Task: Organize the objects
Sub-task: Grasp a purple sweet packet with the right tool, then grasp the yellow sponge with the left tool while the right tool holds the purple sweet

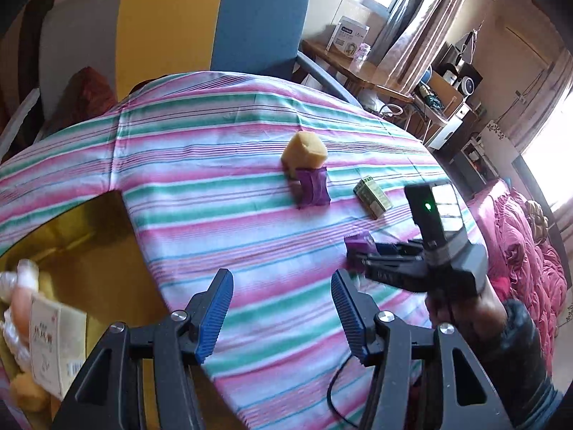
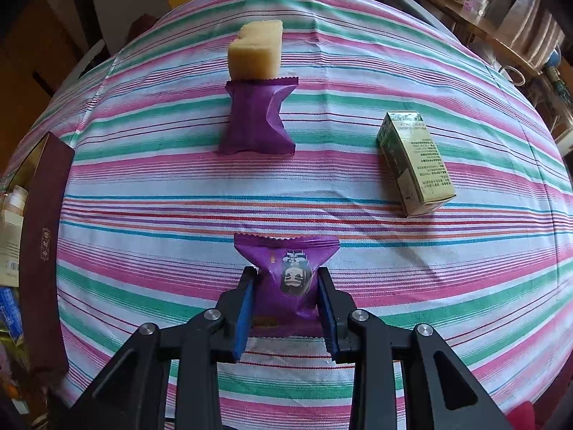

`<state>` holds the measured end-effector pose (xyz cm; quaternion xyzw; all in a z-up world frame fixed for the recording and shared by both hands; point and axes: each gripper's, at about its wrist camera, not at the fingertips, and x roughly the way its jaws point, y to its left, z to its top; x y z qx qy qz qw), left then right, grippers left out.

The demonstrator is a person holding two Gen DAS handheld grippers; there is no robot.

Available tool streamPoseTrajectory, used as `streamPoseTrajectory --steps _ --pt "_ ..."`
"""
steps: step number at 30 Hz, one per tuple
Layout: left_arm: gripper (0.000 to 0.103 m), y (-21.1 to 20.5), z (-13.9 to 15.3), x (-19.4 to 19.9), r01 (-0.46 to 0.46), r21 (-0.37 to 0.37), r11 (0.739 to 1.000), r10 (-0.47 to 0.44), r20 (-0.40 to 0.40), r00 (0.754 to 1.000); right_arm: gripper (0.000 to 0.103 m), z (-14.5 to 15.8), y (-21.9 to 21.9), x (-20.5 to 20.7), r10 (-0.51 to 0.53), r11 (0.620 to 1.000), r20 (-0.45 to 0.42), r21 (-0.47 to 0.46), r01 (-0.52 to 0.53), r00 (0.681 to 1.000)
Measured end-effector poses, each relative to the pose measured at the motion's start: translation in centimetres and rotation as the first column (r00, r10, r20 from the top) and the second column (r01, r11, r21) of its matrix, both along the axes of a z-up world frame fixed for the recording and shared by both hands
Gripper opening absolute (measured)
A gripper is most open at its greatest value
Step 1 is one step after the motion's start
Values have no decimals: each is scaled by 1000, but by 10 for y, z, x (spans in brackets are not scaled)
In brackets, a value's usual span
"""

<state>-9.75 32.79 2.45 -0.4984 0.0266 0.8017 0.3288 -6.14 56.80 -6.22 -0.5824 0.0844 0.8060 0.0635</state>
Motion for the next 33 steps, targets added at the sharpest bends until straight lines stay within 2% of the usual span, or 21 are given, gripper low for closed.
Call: streamPoseTrajectory --steps 4,8,12,18,27,28,30,31,33 --pt "58 33 -10 -28 11 -11 1000 -10 34 999 33 -1 5 -5 3 1000 3 1 -3 1000" --pt "59 66 -14 -57 10 -21 1000 -10 18 1000 33 1 6 -3 3 1000 3 8 -3 1000" --pt "68 104 -19 -84 32 -25 999 -32 14 999 34 4 2 -2 5 1000 8 18 -5 1000" --pt "68 154 -39 -117 47 -45 998 -44 64 997 34 1 -1 -6 9 1000 15 24 -10 1000" --pt "68 193 -67 -156 -2 -102 995 13 111 994 34 -2 -4 -7 10 999 21 45 -11 1000" --pt "67 197 -73 -160 0 -129 992 16 123 992 34 -2 -4 -7 9 999 21 46 -10 1000" --pt "59 200 -86 -166 -6 -166 986 35 171 985 34 -2 -4 -7 8 999 21 51 -9 1000" --pt "48 200 -90 -168 1 -154 988 29 193 981 34 -2 -4 -7 8 999 21 52 -9 1000" --pt "43 194 -87 -167 -5 -132 991 28 177 984 34 -3 -3 -6 5 999 21 50 -6 1000"
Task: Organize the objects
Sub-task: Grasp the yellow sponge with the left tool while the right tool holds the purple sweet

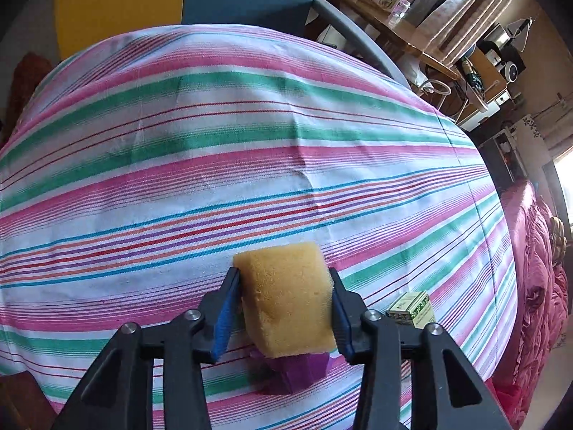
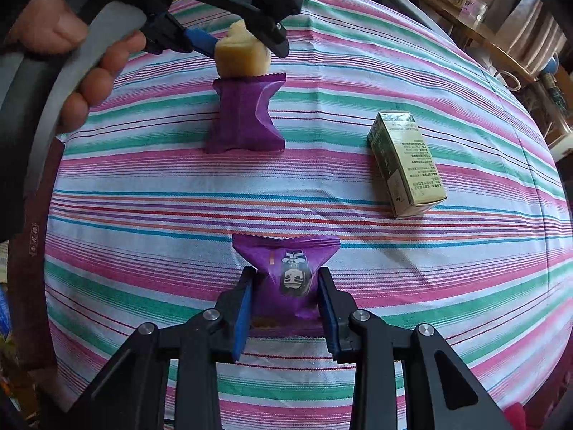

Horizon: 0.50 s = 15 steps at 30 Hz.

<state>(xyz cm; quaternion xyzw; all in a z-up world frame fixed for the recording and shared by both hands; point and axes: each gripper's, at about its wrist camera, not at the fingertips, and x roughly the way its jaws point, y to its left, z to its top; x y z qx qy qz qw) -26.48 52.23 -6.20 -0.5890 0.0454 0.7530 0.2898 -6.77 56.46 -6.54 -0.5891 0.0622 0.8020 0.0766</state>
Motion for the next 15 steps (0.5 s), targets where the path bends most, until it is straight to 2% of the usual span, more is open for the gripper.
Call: streamPoseTrajectory --steps 4,7,11,15 --pt "42 -22 36 13 11 69 998 -2 -129 992 34 -3 -2 0 3 1000 6 4 -3 1000" --pt "42 -51 65 26 11 120 993 10 -177 984 35 -6 -5 -2 12 1000 7 15 -12 1000" --pt "42 -96 90 63 29 126 992 5 -260 966 35 -7 -9 -3 19 1000 3 21 -19 1000" --pt "42 -139 101 110 43 109 993 -5 -327 945 35 -8 -15 -3 39 998 -8 40 -38 999"
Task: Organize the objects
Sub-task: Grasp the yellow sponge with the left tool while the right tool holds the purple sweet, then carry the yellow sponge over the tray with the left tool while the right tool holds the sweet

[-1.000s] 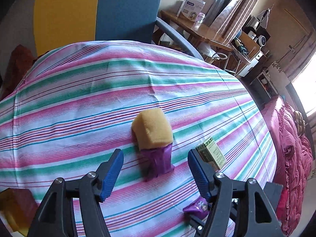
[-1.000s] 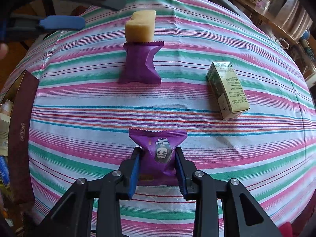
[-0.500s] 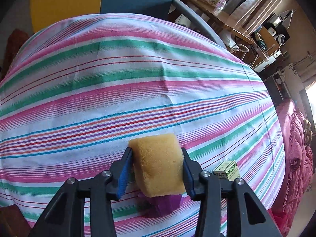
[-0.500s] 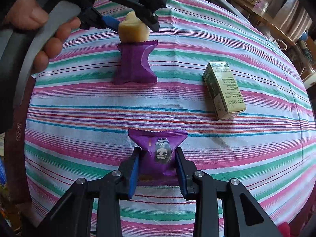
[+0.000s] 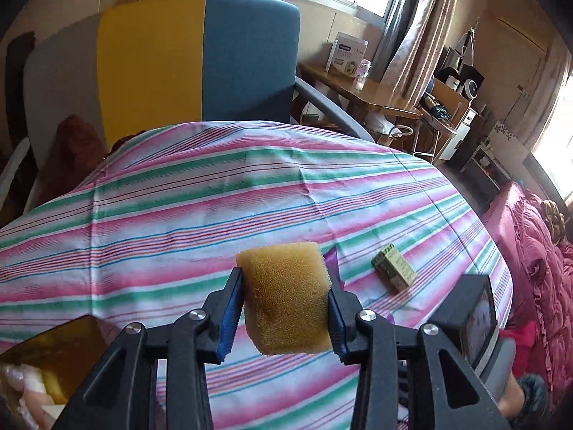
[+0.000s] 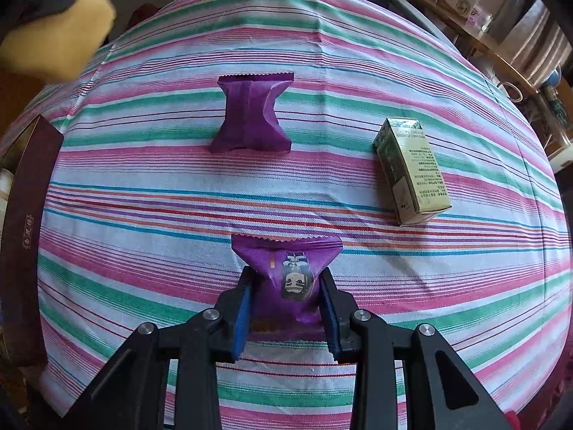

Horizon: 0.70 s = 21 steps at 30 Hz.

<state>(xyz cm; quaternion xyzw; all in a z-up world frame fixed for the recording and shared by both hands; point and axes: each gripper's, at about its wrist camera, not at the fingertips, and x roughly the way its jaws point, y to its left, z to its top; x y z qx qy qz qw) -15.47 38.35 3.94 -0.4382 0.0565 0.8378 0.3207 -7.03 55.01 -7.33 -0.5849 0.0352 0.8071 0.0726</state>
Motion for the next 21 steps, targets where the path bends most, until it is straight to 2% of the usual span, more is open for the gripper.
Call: streamPoseTrajectory --steps 4,7,14,21 --pt "42 -43 2 39 -28 2 1000 28 -18 999 34 -1 -7 0 25 999 -14 27 -24 1000" --pt "42 -73 5 63 -61 -20 998 59 -67 996 34 -2 -12 -1 44 998 -22 51 -43 999" --pt "42 -130 16 97 -135 -31 990 129 -152 980 34 -3 -17 3 59 995 -34 88 -56 998" --pt "42 -172 18 119 -180 -8 984 176 -166 970 34 -3 -7 0 43 996 -40 84 -39 998"
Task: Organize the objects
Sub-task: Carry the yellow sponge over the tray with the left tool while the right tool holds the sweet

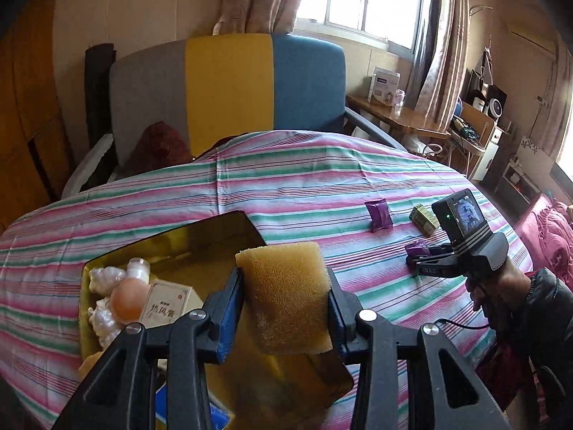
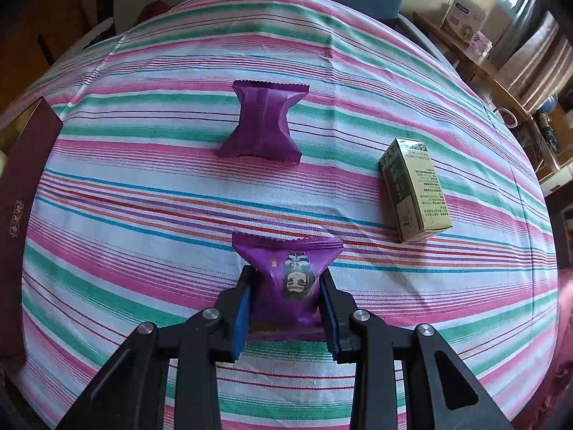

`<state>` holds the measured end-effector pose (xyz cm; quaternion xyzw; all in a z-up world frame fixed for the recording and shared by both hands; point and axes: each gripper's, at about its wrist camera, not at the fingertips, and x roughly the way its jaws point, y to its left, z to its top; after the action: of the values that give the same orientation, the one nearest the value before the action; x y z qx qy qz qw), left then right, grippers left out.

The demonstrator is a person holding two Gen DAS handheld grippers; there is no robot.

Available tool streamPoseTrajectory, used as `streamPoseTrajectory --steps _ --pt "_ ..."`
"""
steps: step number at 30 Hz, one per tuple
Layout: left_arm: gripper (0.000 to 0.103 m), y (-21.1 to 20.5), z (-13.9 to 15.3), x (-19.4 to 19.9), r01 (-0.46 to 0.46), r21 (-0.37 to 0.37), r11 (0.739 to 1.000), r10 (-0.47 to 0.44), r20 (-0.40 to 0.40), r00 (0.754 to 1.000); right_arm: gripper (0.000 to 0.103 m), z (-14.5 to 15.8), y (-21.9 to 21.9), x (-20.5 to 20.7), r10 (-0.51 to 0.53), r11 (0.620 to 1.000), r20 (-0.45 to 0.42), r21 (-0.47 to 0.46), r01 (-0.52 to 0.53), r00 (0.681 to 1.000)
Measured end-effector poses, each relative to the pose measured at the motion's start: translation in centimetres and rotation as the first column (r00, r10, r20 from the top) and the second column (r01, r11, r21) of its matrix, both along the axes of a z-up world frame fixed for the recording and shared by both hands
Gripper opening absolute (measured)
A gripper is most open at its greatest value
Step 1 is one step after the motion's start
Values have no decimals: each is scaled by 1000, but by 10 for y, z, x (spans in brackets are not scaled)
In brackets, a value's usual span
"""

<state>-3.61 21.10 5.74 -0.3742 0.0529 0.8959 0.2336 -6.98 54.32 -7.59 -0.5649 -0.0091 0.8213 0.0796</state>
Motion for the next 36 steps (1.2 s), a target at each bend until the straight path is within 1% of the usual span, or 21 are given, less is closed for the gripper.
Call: streamPoseTrajectory --steps 9,15,19,23,26,29,33,36 --pt "42 -38 -13 12 -62 24 998 62 31 998 34 -4 4 -3 -25 1000 -1 -18 25 1000" --pt "42 -54 -26 14 -94 39 995 92 66 994 34 -4 4 -3 -29 999 -3 -17 29 1000" --pt "42 -69 -35 14 -115 84 990 106 110 988 35 -5 5 -4 -28 999 -3 -16 28 1000" --pt "42 -92 -40 10 -140 175 975 109 174 979 35 -6 3 -5 -21 1000 -2 -4 21 1000" --pt "42 -103 -39 0 -153 239 959 101 217 971 35 -6 1 -5 -15 1000 -1 10 15 1000" --pt "42 -104 -38 -18 -155 309 938 72 262 962 35 -6 1 -6 -12 1000 0 16 12 1000" --pt "42 -88 -37 -47 -153 313 937 67 271 960 35 -6 -1 -6 -6 1000 1 26 6 1000" --pt "42 -73 -37 -73 -153 337 929 50 295 954 34 -6 0 -6 -2 1000 1 28 2 1000"
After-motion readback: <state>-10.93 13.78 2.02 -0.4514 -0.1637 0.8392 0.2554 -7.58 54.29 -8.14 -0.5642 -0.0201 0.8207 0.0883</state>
